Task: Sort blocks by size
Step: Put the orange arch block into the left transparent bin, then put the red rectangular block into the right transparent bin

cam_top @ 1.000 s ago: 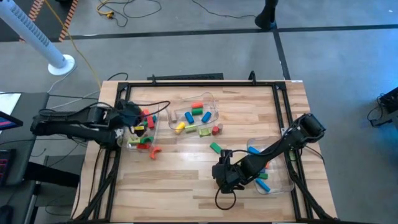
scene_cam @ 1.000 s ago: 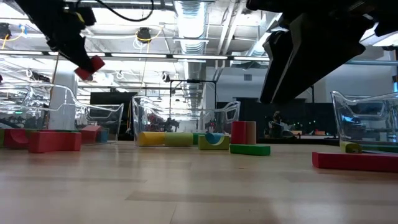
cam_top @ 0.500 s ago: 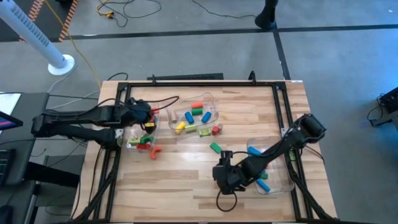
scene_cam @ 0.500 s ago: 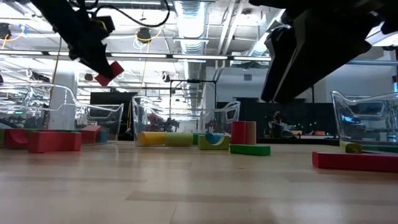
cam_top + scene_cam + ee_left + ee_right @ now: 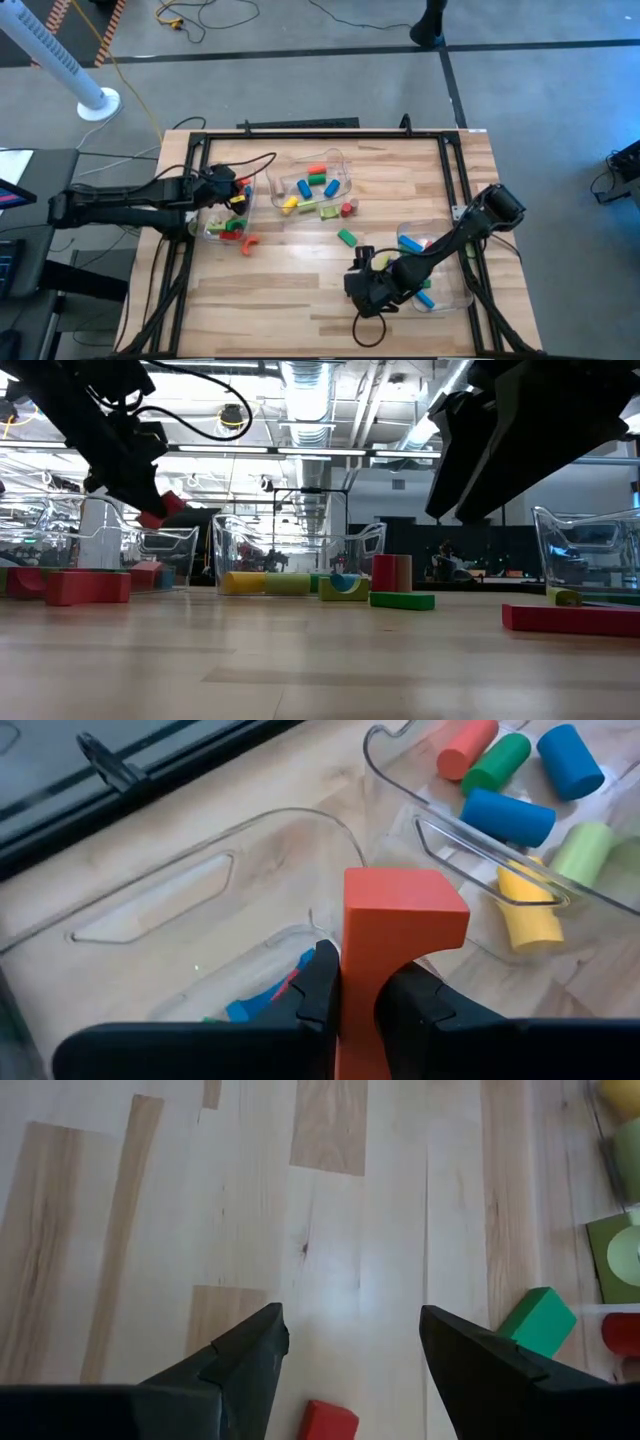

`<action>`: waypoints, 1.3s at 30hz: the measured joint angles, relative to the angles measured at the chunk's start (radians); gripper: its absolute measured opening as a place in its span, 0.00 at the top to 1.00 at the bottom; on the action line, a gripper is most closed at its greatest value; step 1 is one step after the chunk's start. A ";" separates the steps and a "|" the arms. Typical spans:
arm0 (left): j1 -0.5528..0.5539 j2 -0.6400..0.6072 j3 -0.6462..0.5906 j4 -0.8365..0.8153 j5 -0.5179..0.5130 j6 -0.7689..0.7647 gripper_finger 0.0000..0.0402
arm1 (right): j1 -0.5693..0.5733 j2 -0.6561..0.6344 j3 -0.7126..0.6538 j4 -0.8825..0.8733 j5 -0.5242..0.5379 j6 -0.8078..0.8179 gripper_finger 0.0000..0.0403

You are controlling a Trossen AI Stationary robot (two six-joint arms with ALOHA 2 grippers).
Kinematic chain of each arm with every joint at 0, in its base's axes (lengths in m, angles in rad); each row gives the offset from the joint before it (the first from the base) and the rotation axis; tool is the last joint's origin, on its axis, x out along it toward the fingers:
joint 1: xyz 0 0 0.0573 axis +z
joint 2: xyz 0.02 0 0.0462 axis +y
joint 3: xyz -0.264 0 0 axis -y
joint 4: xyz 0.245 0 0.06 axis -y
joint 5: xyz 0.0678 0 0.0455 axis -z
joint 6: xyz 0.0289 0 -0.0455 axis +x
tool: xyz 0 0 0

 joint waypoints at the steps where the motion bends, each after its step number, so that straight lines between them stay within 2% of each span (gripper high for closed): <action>1: -0.002 0.000 0.000 -0.002 0.001 -0.007 0.89 | 0.000 0.000 0.000 0.001 0.001 0.000 0.34; 7: -0.007 0.000 0.000 -0.012 0.001 -0.042 0.89 | -0.002 0.000 0.000 0.011 0.003 0.000 0.34; 14: -0.006 0.000 0.000 -0.099 -0.011 -0.107 0.88 | -0.002 0.000 0.000 0.010 0.006 0.000 0.34; 24: -0.006 0.000 0.000 -0.123 -0.016 -0.120 0.88 | -0.002 0.000 0.000 0.014 0.006 0.000 0.34; 39: -0.006 0.000 0.000 -0.142 0.003 -0.142 0.59 | -0.009 0.000 0.000 0.014 0.006 0.000 0.34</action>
